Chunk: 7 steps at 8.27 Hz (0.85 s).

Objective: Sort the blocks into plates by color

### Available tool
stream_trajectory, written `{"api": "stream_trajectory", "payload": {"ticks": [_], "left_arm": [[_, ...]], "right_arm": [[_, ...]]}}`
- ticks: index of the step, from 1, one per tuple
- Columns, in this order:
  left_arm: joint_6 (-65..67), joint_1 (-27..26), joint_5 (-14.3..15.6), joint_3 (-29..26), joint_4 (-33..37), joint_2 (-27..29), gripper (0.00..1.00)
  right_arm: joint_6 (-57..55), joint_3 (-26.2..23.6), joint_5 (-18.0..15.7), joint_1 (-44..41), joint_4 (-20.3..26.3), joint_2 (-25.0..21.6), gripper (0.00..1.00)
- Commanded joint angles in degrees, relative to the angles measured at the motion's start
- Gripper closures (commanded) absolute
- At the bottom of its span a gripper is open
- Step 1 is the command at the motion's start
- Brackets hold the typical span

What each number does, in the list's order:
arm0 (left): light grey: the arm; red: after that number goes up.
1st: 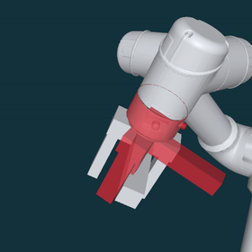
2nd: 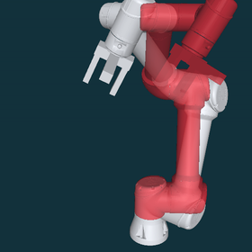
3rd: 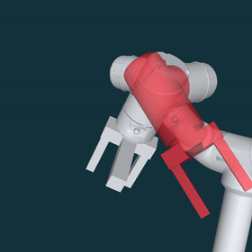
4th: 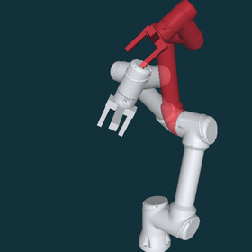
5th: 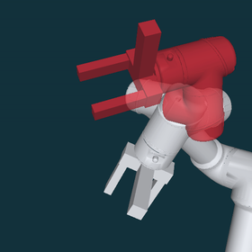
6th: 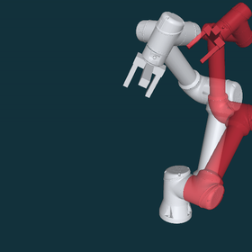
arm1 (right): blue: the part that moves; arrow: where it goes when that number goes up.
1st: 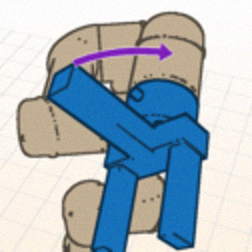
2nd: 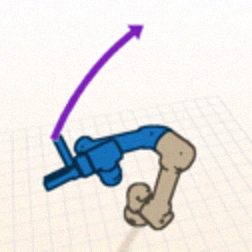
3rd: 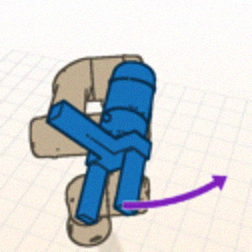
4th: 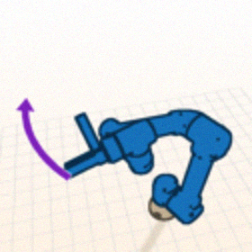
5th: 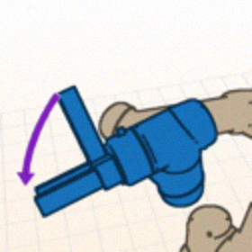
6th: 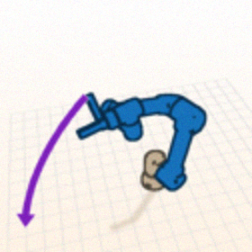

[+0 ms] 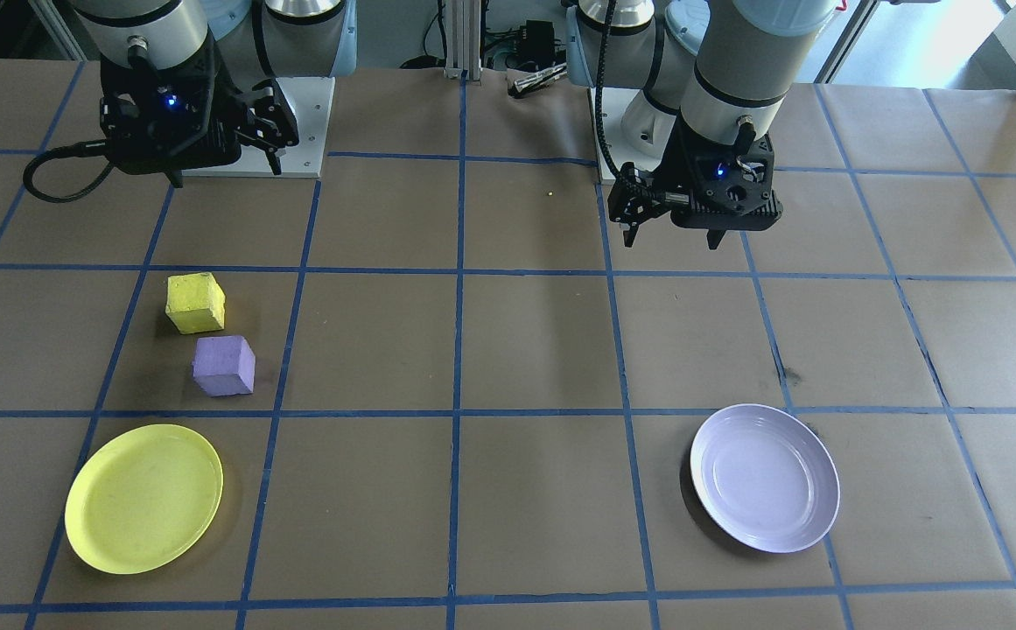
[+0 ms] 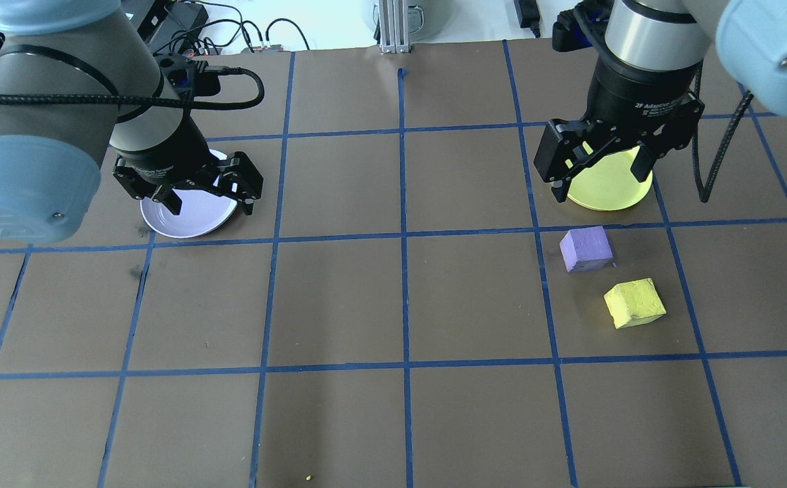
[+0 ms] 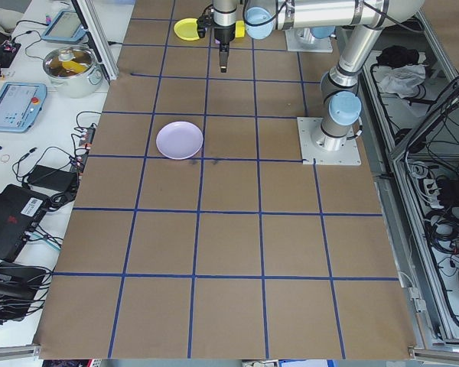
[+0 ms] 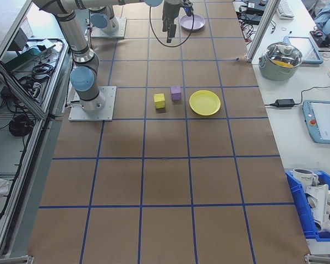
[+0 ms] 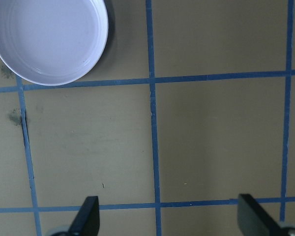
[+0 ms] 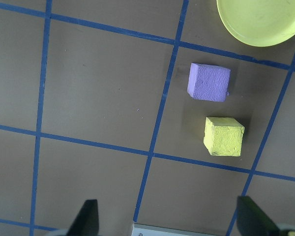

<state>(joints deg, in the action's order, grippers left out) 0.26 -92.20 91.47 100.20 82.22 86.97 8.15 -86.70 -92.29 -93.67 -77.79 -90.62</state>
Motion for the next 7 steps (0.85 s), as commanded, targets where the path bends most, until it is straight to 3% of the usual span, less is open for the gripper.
{"api": "stream_trajectory", "payload": {"ticks": [1, 4, 6, 7], "left_arm": [[0.00, 0.00, 0.03, 0.09, -0.05, 0.04, 0.00], [0.00, 0.00, 0.03, 0.00, -0.05, 0.05, 0.00], [0.00, 0.00, 0.03, 0.00, -0.05, 0.05, 0.00], [0.00, 0.00, 0.03, 0.00, -0.05, 0.05, 0.00]], "right_arm": [[0.03, -0.05, 0.09, 0.15, -0.43, 0.09, 0.00], [2.12, -0.23, -0.08, 1.89, -1.05, 0.18, 0.00], [11.65, -5.46, 0.10, 12.39, -2.27, 0.18, 0.00], [18.24, -12.03, -0.17, 17.59, -9.85, -0.78, 0.00]]}}
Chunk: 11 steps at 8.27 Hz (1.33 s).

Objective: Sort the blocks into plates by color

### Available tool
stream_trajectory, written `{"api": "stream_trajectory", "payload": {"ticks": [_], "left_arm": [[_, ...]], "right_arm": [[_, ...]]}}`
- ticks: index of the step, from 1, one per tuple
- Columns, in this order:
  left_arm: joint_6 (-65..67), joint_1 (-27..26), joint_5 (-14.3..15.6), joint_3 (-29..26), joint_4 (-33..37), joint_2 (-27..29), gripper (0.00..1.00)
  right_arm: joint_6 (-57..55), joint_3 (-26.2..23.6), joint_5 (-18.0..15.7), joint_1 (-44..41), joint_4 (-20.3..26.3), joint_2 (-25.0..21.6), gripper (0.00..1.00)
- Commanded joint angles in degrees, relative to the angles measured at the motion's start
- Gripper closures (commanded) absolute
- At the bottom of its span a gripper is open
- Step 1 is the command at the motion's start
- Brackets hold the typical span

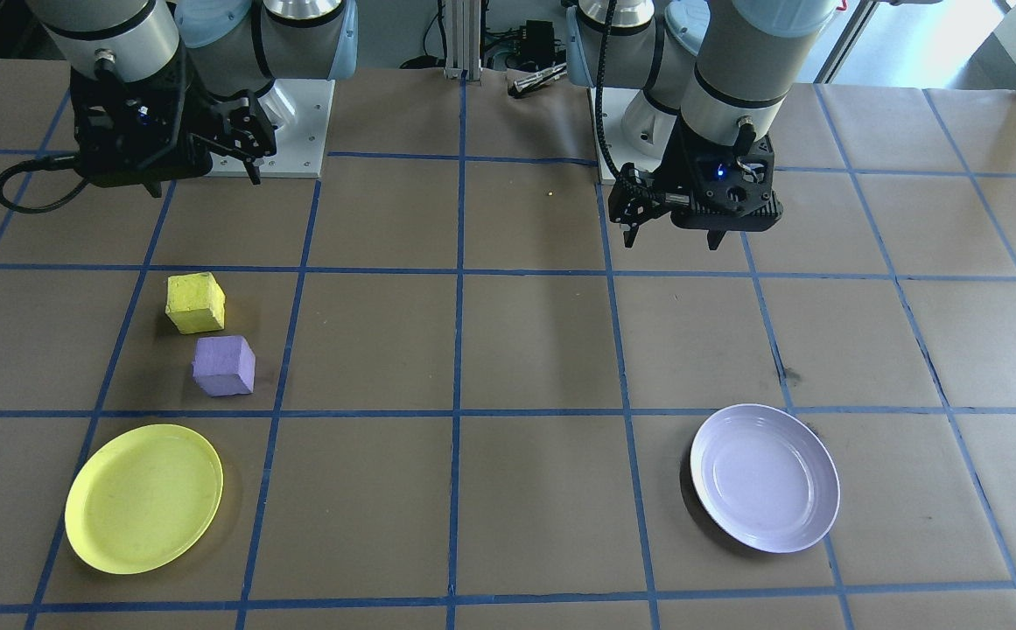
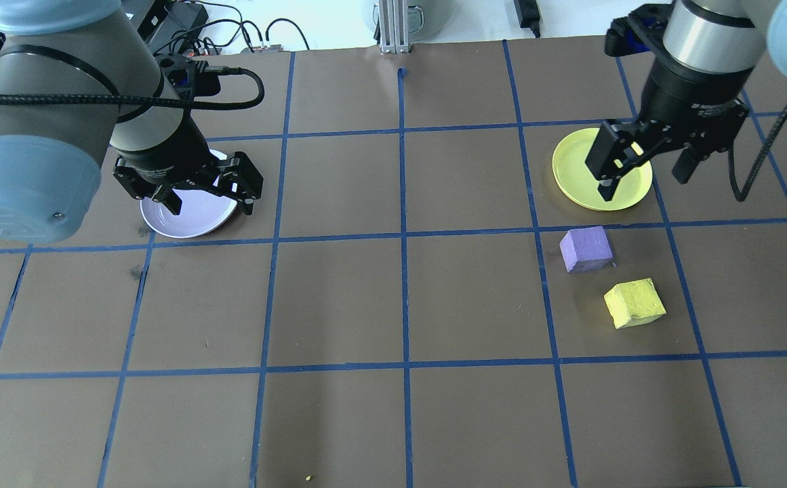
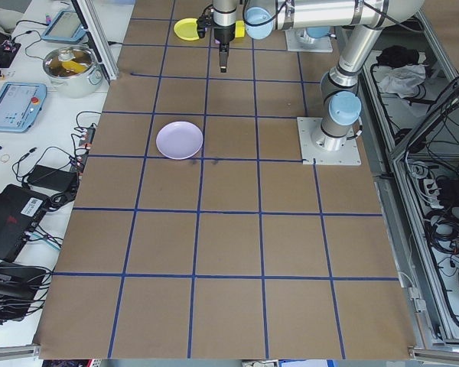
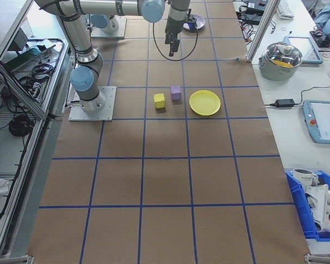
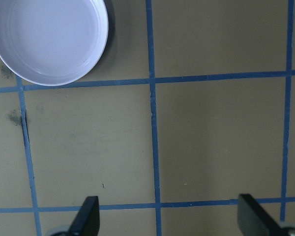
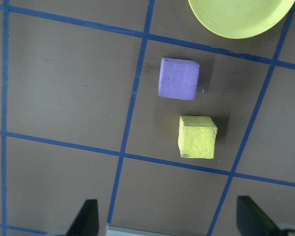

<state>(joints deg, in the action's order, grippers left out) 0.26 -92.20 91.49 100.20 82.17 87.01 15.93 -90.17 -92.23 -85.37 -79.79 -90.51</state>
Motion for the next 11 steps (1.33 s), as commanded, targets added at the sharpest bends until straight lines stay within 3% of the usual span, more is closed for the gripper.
{"api": "stream_trajectory", "payload": {"ticks": [1, 4, 5, 7, 9, 11], "left_arm": [[0.00, 0.09, 0.00, 0.00, -0.08, 0.00, 0.00], [0.00, 0.00, 0.00, 0.09, -0.08, 0.09, 0.00], [-0.09, 0.09, 0.00, 0.00, -0.08, 0.00, 0.00], [0.00, 0.09, 0.09, 0.09, -0.08, 0.00, 0.00], [0.00, 0.09, 0.09, 0.00, -0.08, 0.09, 0.00], [-0.09, 0.09, 0.26, 0.09, -0.08, 0.09, 0.00]], "right_arm": [[14.96, -15.58, 0.03, 11.52, -14.79, -2.38, 0.00], [20.00, -33.79, 0.65, 12.69, -39.66, -1.69, 0.00], [22.63, -36.89, -0.05, 13.04, -45.04, -0.47, 0.00], [23.45, -37.71, -0.32, 13.30, -50.35, 5.93, 0.00], [22.40, -37.97, -1.36, 13.74, -49.15, 9.03, 0.00], [22.13, -37.89, -2.86, 13.74, -48.10, 8.86, 0.53]]}}
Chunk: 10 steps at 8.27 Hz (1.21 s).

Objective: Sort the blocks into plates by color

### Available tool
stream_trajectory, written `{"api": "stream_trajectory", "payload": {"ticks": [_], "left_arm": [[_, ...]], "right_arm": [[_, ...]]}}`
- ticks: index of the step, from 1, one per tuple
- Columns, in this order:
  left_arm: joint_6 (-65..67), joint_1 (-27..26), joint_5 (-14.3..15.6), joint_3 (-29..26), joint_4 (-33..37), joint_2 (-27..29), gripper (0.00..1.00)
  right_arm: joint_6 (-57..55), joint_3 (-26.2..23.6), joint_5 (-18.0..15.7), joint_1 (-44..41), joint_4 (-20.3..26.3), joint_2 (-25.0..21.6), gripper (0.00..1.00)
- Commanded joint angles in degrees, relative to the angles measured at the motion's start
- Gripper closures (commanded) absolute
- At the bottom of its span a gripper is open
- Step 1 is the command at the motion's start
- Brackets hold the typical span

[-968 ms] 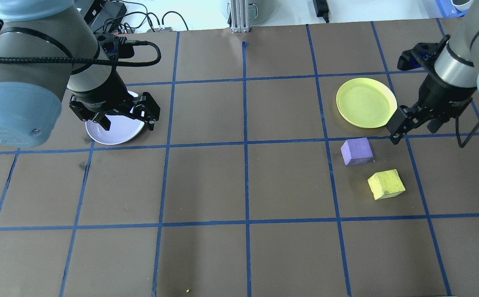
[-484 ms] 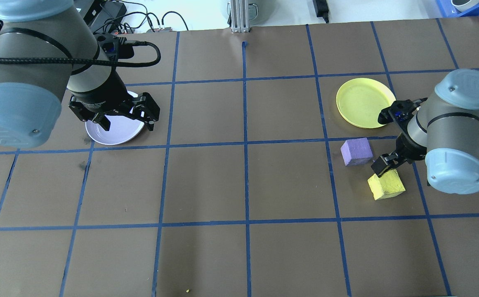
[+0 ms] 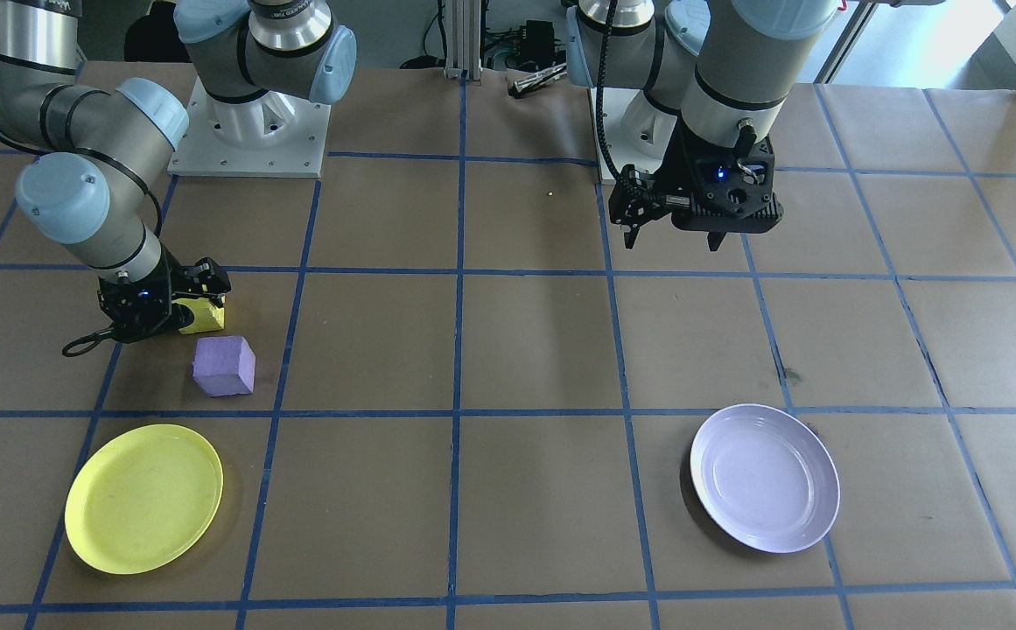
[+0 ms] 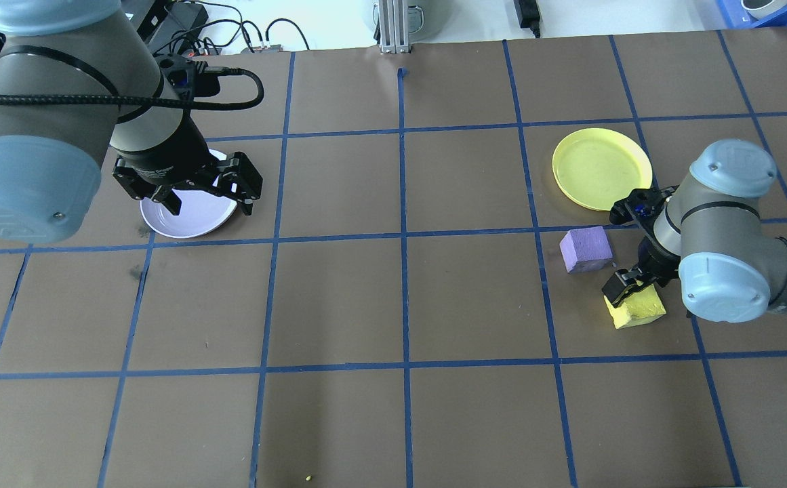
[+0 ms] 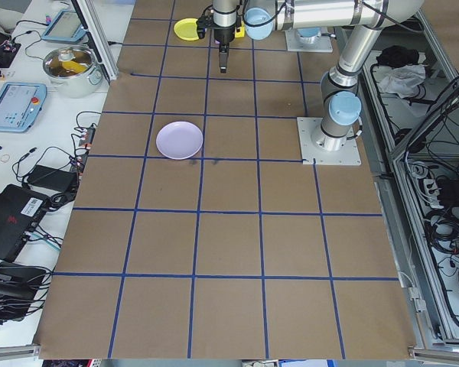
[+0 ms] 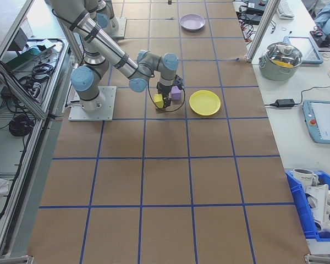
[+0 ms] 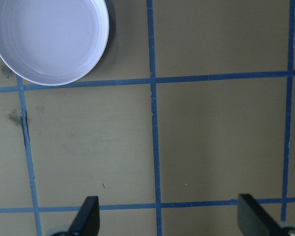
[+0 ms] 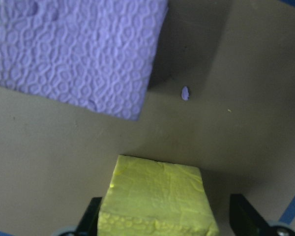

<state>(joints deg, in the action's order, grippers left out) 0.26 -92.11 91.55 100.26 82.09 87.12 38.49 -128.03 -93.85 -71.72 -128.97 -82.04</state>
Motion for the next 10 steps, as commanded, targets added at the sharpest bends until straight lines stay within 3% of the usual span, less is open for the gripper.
{"api": "stream_trajectory", "payload": {"ticks": [1, 2, 4, 5, 7, 9, 10], "left_arm": [[0.00, 0.00, 0.03, 0.02, 0.00, 0.06, 0.00], [0.00, 0.00, 0.20, 0.02, 0.00, 0.15, 0.00], [0.00, 0.00, 0.12, 0.11, 0.00, 0.07, 0.00], [0.00, 0.00, 0.03, 0.11, 0.00, 0.07, 0.00], [0.00, 0.00, 0.03, 0.11, -0.18, 0.07, 0.00], [0.00, 0.00, 0.03, 0.11, -0.18, 0.07, 0.00], [0.00, 0.00, 0.03, 0.11, -0.26, 0.15, 0.00]], "right_arm": [[-1.31, 0.15, -1.34, 0.09, 3.35, 0.13, 0.57], [-2.36, 2.76, -1.34, 0.09, 8.68, -0.04, 0.57], [-4.03, 20.27, -0.30, 0.09, 26.06, 1.79, 0.56], [-5.43, 27.59, -0.20, -0.34, 28.75, 6.50, 0.55], [-5.53, 40.87, 0.24, -1.57, 28.42, 17.04, 0.54], [-7.11, 45.66, 0.24, -4.99, 26.42, 23.31, 0.41], [-7.46, 45.68, 0.07, -7.18, 21.44, 24.55, 0.41]]}}
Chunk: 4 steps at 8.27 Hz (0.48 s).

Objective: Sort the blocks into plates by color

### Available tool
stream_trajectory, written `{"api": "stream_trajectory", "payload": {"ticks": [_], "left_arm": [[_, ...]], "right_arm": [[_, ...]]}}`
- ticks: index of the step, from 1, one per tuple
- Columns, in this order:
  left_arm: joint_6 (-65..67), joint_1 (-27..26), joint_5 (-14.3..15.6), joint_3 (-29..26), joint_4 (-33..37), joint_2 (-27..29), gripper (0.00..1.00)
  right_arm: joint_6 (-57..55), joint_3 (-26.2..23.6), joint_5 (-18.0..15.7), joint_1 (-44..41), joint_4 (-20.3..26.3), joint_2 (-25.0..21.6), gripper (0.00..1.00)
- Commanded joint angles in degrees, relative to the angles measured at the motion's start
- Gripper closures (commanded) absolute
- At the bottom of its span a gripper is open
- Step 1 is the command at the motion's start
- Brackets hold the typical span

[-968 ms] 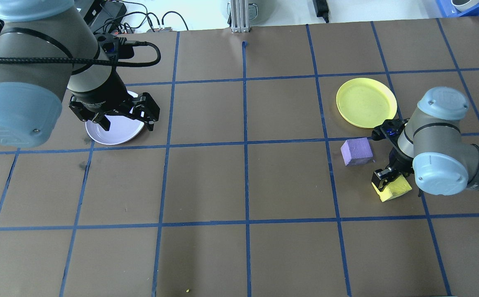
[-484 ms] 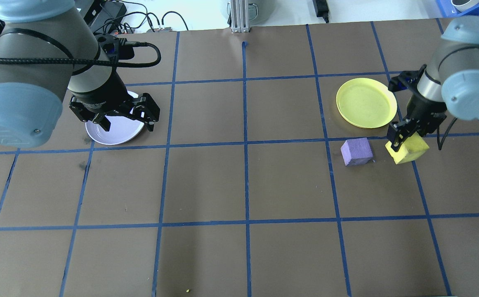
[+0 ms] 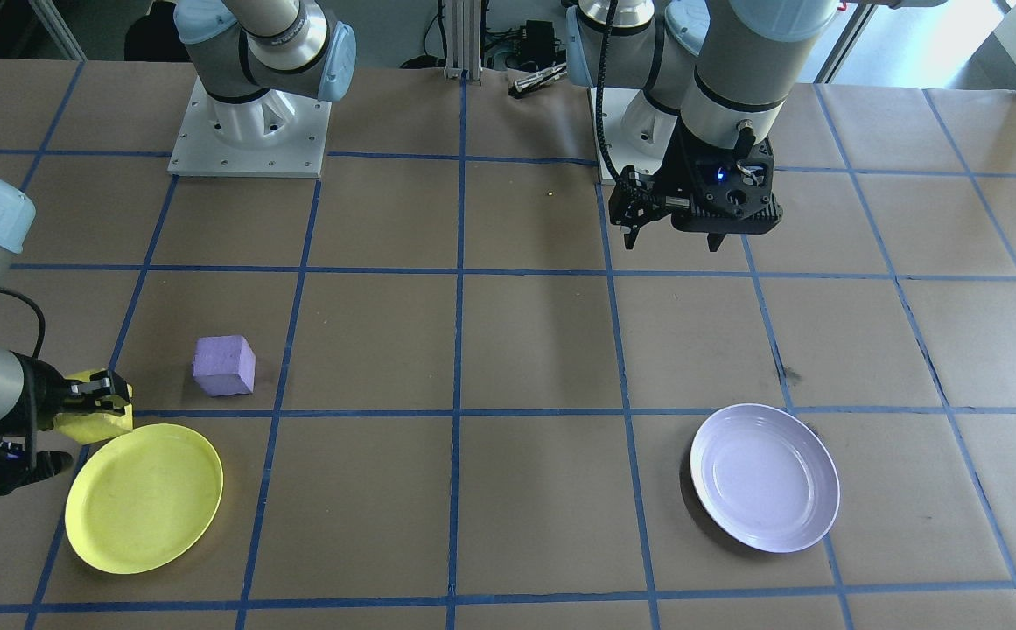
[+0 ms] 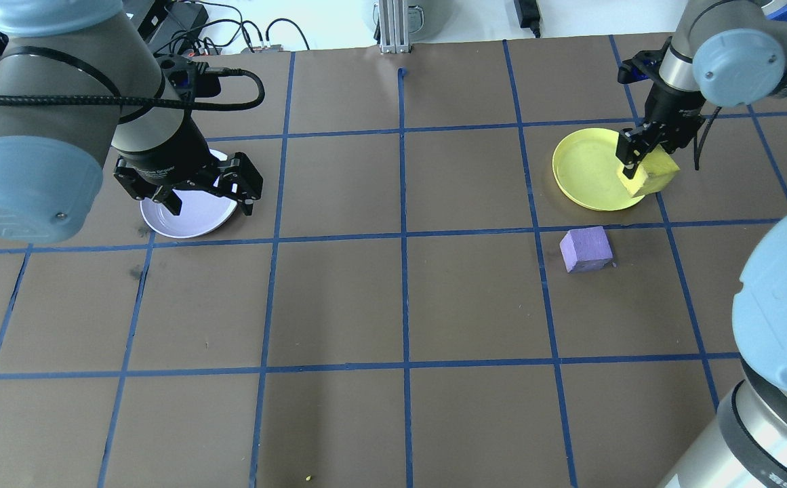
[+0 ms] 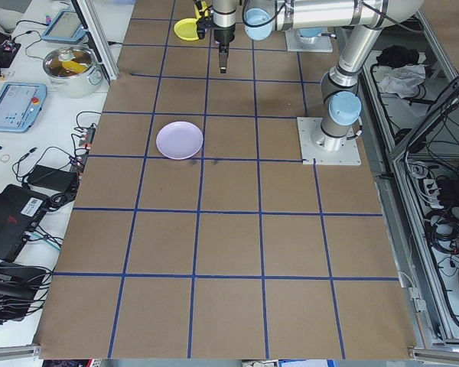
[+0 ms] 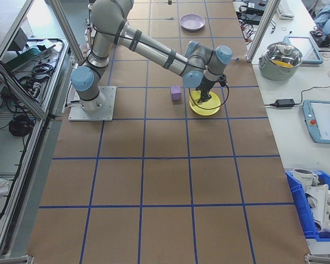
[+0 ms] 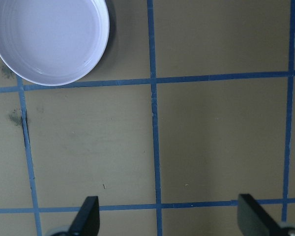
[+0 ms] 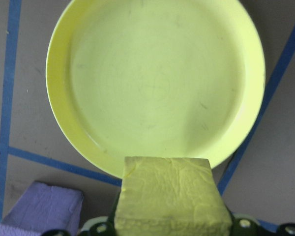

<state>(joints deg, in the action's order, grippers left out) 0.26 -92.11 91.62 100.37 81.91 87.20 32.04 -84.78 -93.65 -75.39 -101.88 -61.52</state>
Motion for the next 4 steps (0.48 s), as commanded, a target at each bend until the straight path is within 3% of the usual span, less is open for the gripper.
{"api": "stream_trajectory", "payload": {"ticks": [1, 2, 4], "left_arm": [[0.00, 0.00, -0.03, 0.00, -0.17, 0.07, 0.00], [0.00, 0.00, 0.05, 0.00, -0.17, 0.24, 0.00], [0.00, 0.26, 0.05, 0.00, -0.17, 0.25, 0.00]], "right_arm": [[-0.93, 2.34, 0.04, -3.88, -7.61, 6.04, 0.41], [-0.14, 0.77, -0.13, -3.80, -11.63, 6.85, 0.39], [1.35, -1.17, -0.74, -3.71, -12.46, 6.24, 0.00]]}}
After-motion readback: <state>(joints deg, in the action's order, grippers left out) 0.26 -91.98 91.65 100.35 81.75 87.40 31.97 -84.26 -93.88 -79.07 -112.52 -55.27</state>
